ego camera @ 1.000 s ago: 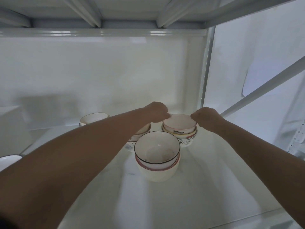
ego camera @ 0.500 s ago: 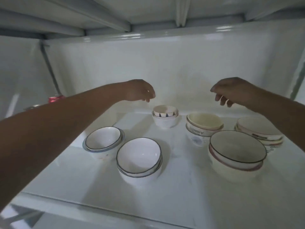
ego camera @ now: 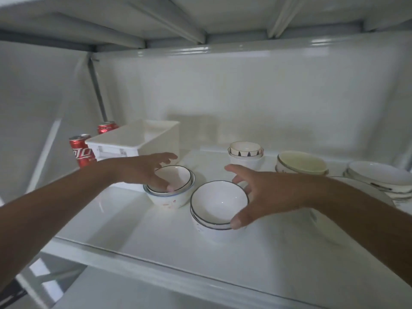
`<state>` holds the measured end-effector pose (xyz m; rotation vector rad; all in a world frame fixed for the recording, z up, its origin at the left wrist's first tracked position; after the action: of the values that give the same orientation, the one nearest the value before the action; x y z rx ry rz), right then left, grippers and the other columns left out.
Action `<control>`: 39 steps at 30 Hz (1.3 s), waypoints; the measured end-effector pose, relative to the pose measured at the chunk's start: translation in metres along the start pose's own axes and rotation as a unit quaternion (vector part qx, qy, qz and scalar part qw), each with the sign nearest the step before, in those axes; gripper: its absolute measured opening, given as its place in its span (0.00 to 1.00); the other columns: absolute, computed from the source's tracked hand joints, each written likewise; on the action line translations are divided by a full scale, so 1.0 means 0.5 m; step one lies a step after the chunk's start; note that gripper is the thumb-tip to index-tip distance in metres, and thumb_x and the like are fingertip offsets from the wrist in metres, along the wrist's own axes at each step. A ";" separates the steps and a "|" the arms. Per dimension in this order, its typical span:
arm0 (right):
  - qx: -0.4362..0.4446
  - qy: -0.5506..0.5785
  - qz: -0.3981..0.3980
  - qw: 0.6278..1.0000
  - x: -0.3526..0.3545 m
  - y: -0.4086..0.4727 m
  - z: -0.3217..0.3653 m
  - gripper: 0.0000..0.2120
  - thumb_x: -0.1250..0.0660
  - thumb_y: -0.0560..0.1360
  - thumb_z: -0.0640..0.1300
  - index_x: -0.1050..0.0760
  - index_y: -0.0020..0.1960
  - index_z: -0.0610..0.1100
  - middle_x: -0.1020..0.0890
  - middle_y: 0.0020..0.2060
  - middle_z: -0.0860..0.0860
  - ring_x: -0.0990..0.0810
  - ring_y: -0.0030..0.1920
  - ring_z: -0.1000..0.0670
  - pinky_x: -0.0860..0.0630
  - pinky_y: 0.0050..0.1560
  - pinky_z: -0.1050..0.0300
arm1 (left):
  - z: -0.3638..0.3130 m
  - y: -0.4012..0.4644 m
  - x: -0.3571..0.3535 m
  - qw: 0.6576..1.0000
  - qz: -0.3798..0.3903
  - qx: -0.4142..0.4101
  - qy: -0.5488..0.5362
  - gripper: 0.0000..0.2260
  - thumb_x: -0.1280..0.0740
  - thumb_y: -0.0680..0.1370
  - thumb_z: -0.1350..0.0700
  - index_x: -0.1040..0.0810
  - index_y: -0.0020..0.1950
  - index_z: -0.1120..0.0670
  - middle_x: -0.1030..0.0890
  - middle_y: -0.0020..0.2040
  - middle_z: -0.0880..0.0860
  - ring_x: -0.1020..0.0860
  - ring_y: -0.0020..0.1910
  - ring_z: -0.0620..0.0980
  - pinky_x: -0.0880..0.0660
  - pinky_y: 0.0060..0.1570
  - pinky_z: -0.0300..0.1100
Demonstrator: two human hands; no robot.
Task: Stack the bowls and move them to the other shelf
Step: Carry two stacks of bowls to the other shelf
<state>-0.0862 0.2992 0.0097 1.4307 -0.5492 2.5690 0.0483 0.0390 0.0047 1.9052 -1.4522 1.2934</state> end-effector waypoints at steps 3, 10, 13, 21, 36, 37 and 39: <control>-0.002 0.018 -0.068 0.998 -0.047 0.005 -0.010 0.67 0.18 0.58 0.64 0.60 0.82 0.61 0.40 0.80 0.54 0.35 0.77 0.54 0.35 0.76 0.53 | 0.014 0.002 -0.024 0.999 -0.008 -0.005 0.044 0.59 0.24 0.53 0.30 0.51 0.77 0.38 0.43 0.75 0.42 0.42 0.74 0.45 0.41 0.71 0.41; -0.009 0.172 -0.191 0.966 -0.132 0.019 -0.027 0.63 0.16 0.62 0.54 0.54 0.83 0.54 0.36 0.76 0.61 0.34 0.72 0.59 0.36 0.68 0.64 | 0.041 0.016 -0.055 0.996 -0.070 -0.043 -0.038 0.53 0.22 0.57 0.37 0.48 0.76 0.36 0.38 0.73 0.43 0.40 0.73 0.44 0.38 0.71 0.44; -0.024 0.222 -0.224 0.949 -0.140 0.028 -0.042 0.63 0.15 0.62 0.51 0.54 0.84 0.53 0.32 0.73 0.61 0.30 0.69 0.60 0.34 0.64 0.65 | 0.046 0.021 -0.062 0.990 -0.101 -0.047 -0.089 0.53 0.21 0.55 0.37 0.45 0.74 0.34 0.35 0.72 0.43 0.37 0.72 0.45 0.35 0.71 0.48; -0.038 0.317 -0.313 0.895 -0.127 0.059 -0.098 0.57 0.16 0.64 0.43 0.49 0.81 0.51 0.29 0.64 0.61 0.28 0.63 0.60 0.34 0.61 0.69 | 0.051 0.024 -0.099 0.959 -0.193 -0.063 -0.198 0.58 0.20 0.48 0.35 0.44 0.73 0.35 0.37 0.74 0.46 0.37 0.73 0.44 0.35 0.69 0.46; 0.016 0.379 -0.345 0.859 -0.150 0.125 -0.133 0.51 0.10 0.52 0.47 0.28 0.72 0.46 0.17 0.63 0.47 0.17 0.64 0.46 0.21 0.64 0.40 | 0.089 0.041 -0.129 0.917 -0.190 -0.104 -0.334 0.62 0.17 0.44 0.43 0.42 0.75 0.41 0.27 0.63 0.42 0.26 0.63 0.45 0.29 0.64 0.46; 0.028 0.370 -0.345 0.862 -0.149 0.123 -0.128 0.45 0.12 0.56 0.41 0.26 0.70 0.45 0.16 0.62 0.46 0.17 0.64 0.44 0.21 0.65 0.39 | 0.089 0.042 -0.130 0.916 -0.192 -0.109 -0.335 0.61 0.18 0.45 0.44 0.42 0.75 0.42 0.26 0.62 0.40 0.25 0.63 0.45 0.28 0.63 0.46; 0.040 0.366 -0.349 0.862 -0.146 0.119 -0.123 0.41 0.14 0.58 0.37 0.23 0.69 0.44 0.15 0.61 0.45 0.17 0.64 0.43 0.23 0.66 0.37 | 0.089 0.044 -0.133 0.914 -0.201 -0.105 -0.336 0.60 0.19 0.47 0.45 0.41 0.76 0.44 0.26 0.60 0.38 0.25 0.62 0.45 0.29 0.63 0.45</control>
<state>-0.1139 0.2715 -0.0956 0.4149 0.1776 2.2494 0.0453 0.0311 -0.0778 2.4434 -1.2957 0.2762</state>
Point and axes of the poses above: each hand's wrist, its own y-axis towards the middle knuckle, its own x-axis out of the back of the hand, z = x × y, the point moved 4 cm from there along y, towards the middle knuckle
